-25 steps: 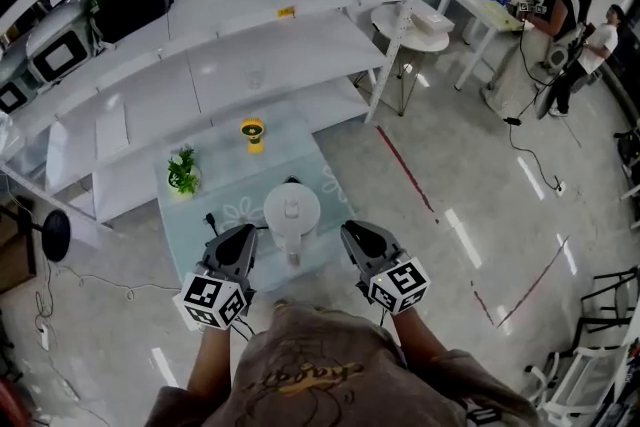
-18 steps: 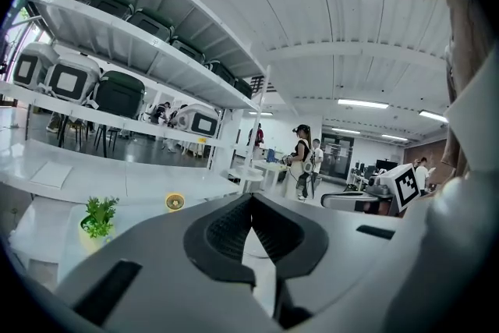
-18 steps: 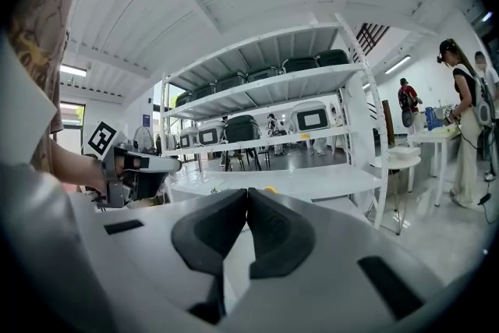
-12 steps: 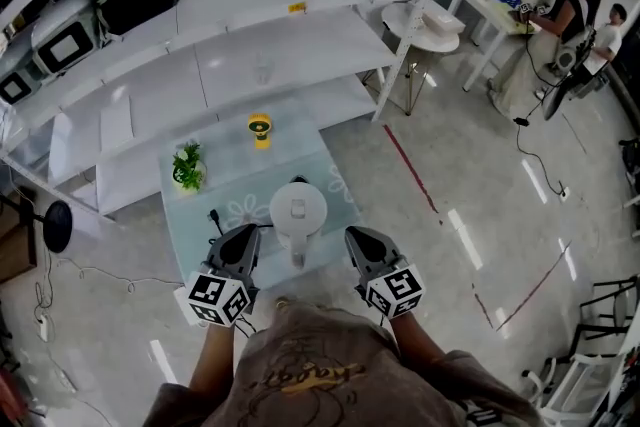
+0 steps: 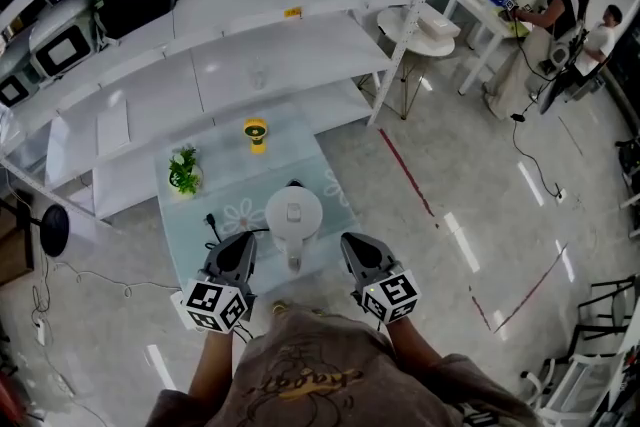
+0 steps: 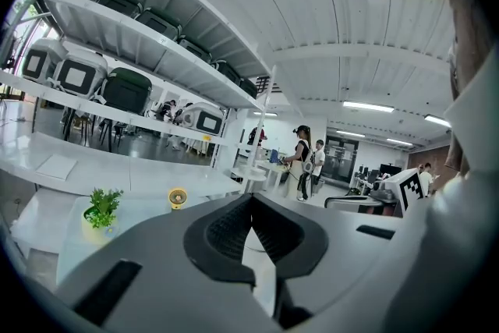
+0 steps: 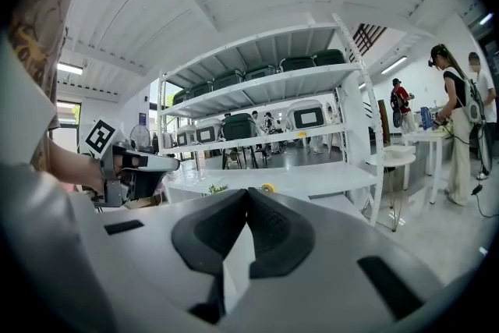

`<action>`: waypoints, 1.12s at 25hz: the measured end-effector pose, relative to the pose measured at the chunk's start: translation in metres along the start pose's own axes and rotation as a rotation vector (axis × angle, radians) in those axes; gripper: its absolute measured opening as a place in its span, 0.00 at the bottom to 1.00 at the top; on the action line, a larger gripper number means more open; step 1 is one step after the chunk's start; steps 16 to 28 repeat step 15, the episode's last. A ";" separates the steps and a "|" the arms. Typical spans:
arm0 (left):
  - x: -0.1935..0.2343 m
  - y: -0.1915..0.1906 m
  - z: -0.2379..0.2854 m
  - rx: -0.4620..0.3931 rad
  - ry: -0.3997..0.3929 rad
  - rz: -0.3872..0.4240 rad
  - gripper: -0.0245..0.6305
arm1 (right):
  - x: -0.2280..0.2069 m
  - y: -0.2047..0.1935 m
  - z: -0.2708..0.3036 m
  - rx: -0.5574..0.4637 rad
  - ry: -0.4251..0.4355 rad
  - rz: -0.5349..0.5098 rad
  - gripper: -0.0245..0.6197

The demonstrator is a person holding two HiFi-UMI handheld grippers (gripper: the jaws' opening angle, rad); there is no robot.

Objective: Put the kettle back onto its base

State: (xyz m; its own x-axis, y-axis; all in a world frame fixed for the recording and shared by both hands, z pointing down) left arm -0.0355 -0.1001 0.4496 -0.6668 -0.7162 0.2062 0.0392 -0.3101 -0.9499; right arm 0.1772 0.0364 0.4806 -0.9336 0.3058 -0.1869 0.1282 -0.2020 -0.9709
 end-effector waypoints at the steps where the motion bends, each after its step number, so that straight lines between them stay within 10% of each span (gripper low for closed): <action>1: -0.001 0.000 0.000 0.000 0.000 -0.001 0.07 | 0.000 0.000 -0.001 0.003 0.000 0.000 0.04; 28: -0.006 0.001 -0.002 -0.002 -0.002 -0.005 0.07 | -0.001 0.000 -0.004 0.005 0.001 -0.004 0.04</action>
Point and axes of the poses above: the fingertips, and each gripper's own axes: z forward along the fingers, x to its left, y out of its top, the point moved 5 cm from there along -z, backward along the fingers, and after that the axes turned 14 degrees about y, right-handed, at the moved point
